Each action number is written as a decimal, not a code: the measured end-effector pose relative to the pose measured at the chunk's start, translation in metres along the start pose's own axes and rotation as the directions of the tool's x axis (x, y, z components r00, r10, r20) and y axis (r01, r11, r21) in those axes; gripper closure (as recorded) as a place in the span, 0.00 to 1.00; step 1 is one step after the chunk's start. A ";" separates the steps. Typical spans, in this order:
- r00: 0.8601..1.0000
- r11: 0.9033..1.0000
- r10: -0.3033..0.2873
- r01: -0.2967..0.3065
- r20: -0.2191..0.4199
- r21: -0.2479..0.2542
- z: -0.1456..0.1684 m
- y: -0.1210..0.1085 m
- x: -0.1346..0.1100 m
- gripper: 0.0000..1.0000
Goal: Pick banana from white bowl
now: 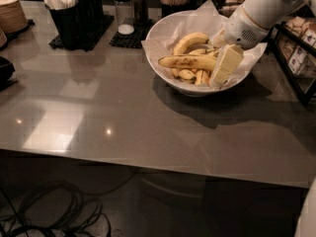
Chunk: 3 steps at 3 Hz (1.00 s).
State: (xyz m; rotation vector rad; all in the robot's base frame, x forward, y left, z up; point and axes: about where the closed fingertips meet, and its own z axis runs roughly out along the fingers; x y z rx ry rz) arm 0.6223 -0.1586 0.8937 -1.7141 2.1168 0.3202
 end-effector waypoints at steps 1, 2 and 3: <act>1.000 1.000 0.002 -0.002 -0.002 -0.001 0.001 0.000 0.001 0.06; 1.000 1.000 0.009 -0.009 -0.005 -0.004 0.002 0.000 0.004 0.07; 1.000 1.000 0.023 -0.023 -0.010 -0.010 0.005 0.001 0.009 0.26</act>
Offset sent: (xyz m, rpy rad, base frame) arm -0.0086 -0.0126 -0.0049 -0.0127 0.0313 -0.0200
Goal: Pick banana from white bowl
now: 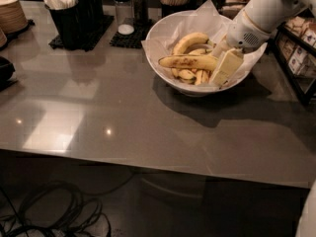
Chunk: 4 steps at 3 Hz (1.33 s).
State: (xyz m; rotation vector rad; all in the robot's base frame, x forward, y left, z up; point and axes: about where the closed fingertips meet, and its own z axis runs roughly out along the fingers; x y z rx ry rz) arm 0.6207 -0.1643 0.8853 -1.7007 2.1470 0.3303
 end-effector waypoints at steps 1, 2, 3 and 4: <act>1.000 1.000 0.010 -0.010 -0.003 -0.003 0.002 -0.001 0.003 0.49; 1.000 1.000 0.015 -0.015 -0.004 -0.004 0.003 -0.001 0.005 0.72; 1.000 1.000 0.018 -0.018 -0.004 -0.005 0.003 -0.002 0.005 0.95; 1.000 1.000 0.019 -0.019 0.000 -0.006 0.000 -0.005 0.005 1.00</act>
Offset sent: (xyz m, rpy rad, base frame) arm -0.0056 -0.0110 -0.0036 -0.0065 0.0308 -0.0220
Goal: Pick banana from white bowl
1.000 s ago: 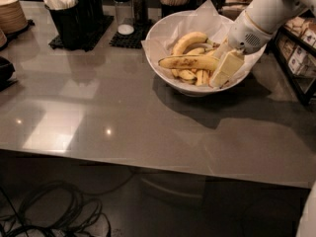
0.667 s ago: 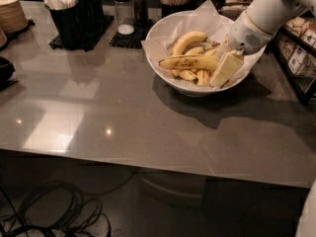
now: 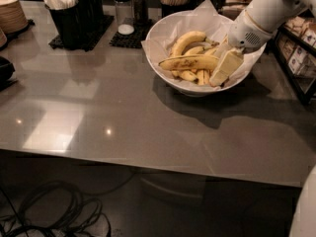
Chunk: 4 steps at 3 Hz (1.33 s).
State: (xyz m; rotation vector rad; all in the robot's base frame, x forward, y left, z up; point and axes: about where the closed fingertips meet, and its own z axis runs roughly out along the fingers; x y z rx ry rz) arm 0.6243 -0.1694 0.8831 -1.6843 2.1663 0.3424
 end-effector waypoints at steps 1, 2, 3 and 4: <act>0.998 0.998 -0.057 0.057 0.021 0.028 -0.021 0.005 -0.017 1.00; 0.996 0.995 -0.081 0.080 0.025 0.053 -0.031 0.003 -0.026 1.00; 0.996 0.995 -0.081 0.080 0.025 0.053 -0.031 0.003 -0.026 1.00; 0.996 0.997 -0.068 0.066 0.049 0.026 -0.030 0.004 -0.021 1.00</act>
Offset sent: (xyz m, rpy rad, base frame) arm -0.0076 0.0086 0.0581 -0.0069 -0.1105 0.0665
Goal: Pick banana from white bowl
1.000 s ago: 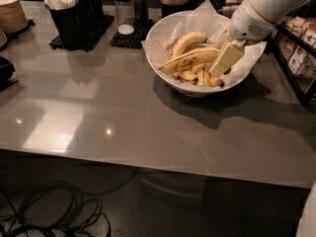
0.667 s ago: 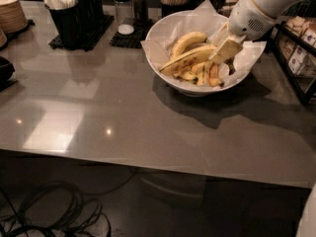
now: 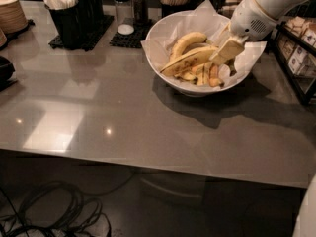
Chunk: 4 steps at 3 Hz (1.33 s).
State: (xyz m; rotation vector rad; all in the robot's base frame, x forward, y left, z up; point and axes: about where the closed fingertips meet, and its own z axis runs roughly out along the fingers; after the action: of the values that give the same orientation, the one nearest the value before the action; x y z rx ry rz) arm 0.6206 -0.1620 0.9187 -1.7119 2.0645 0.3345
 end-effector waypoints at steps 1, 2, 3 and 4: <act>0.992 0.999 -0.021 0.027 0.128 -0.044 -0.021 0.011 0.008 1.00; 0.949 0.999 -0.034 0.044 0.315 -0.025 -0.066 0.030 0.013 1.00; 0.904 0.999 -0.043 0.046 0.426 0.003 -0.106 0.050 0.020 1.00; 0.889 1.000 -0.006 0.014 0.457 -0.015 -0.124 0.065 0.033 1.00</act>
Offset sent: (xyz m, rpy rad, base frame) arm -0.0981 -0.0826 0.0998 0.5280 -0.0963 0.1146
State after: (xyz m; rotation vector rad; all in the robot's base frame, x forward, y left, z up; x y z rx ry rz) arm 0.5311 -0.2331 1.0055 -1.4747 1.7070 0.6842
